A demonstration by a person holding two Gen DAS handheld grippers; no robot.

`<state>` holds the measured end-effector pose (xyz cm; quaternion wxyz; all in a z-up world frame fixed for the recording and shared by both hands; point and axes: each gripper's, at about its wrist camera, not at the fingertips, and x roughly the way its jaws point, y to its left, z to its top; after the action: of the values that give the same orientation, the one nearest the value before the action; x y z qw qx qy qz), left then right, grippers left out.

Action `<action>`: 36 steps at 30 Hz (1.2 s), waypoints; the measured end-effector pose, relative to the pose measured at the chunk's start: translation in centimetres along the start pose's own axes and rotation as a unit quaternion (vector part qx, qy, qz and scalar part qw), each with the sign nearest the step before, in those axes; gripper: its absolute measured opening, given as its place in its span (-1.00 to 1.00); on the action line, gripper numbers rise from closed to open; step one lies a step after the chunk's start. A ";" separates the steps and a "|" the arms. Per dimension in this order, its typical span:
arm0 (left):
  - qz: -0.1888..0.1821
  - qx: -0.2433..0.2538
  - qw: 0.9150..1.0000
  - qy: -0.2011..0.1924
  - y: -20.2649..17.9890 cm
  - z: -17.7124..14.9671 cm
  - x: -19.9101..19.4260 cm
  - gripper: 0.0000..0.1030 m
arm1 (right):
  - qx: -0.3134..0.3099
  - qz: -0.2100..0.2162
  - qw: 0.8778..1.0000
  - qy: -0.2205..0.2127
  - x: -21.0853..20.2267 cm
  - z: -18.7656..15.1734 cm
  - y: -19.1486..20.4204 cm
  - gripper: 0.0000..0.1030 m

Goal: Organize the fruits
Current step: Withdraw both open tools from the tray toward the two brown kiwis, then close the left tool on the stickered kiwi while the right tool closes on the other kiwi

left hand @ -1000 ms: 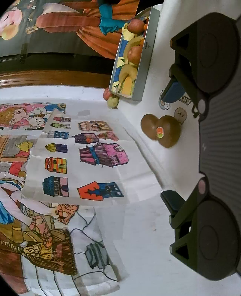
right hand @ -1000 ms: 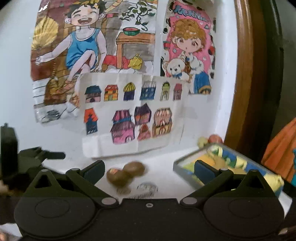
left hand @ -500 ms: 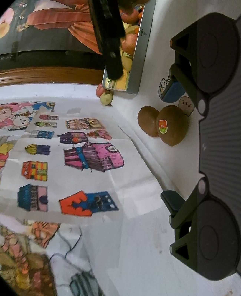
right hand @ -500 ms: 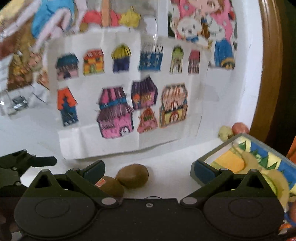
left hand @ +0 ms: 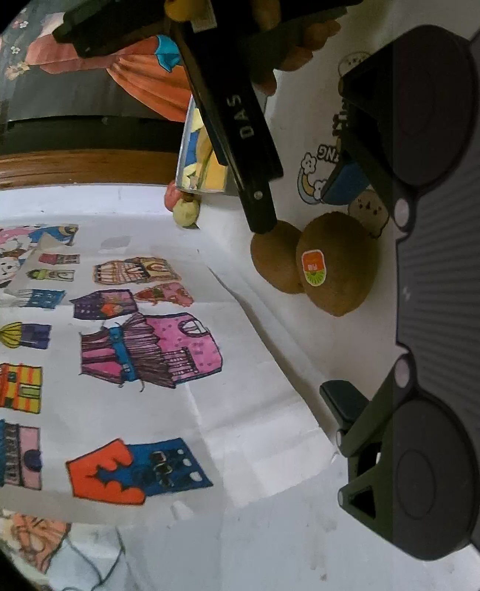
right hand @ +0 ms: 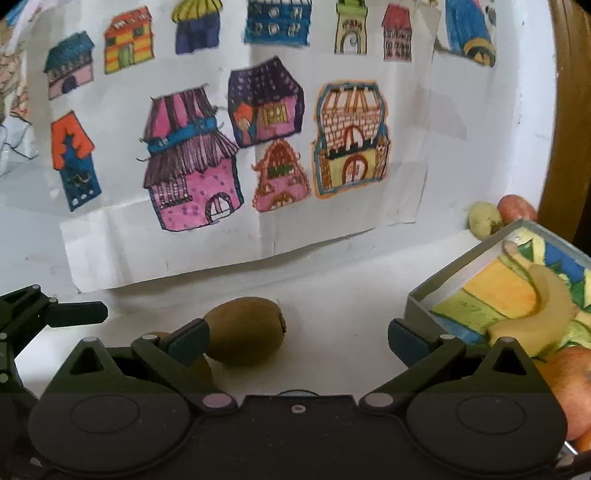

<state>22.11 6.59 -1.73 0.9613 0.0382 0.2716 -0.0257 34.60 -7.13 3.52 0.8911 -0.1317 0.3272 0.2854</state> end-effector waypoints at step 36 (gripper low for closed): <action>-0.076 -0.002 0.996 0.035 -0.2 0.9 3.9 0.52 | 0.057 0.074 0.995 0.040 6.6 0.7 -0.4 0.77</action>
<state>25.88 6.17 -3.00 0.9466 0.0158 0.3070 -0.0969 39.35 -4.40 -0.26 0.8600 -0.0675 0.3871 0.3256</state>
